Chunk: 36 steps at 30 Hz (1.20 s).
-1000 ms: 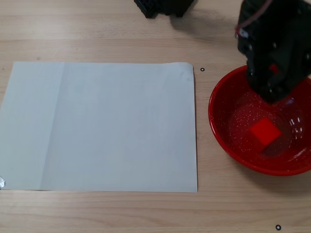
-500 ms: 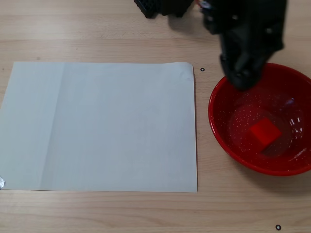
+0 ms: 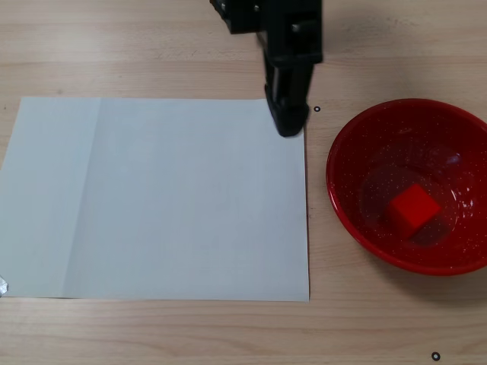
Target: Grasp the red cube and put it in the red bowl.
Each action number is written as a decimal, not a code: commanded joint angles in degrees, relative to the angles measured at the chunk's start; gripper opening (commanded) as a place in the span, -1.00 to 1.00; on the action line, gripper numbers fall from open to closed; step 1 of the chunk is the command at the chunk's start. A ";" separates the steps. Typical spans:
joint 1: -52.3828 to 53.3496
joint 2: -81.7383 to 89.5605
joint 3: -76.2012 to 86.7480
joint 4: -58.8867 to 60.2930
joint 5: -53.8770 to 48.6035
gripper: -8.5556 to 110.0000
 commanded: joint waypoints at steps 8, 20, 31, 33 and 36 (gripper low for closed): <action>-2.72 23.12 23.73 -14.24 -0.35 -0.85; -3.08 41.75 46.58 -26.28 0.26 -0.85; -2.90 56.07 64.60 -31.38 1.85 -0.85; -3.08 57.66 66.18 -31.20 1.14 -0.85; -2.46 59.41 66.18 -26.54 -0.97 -0.85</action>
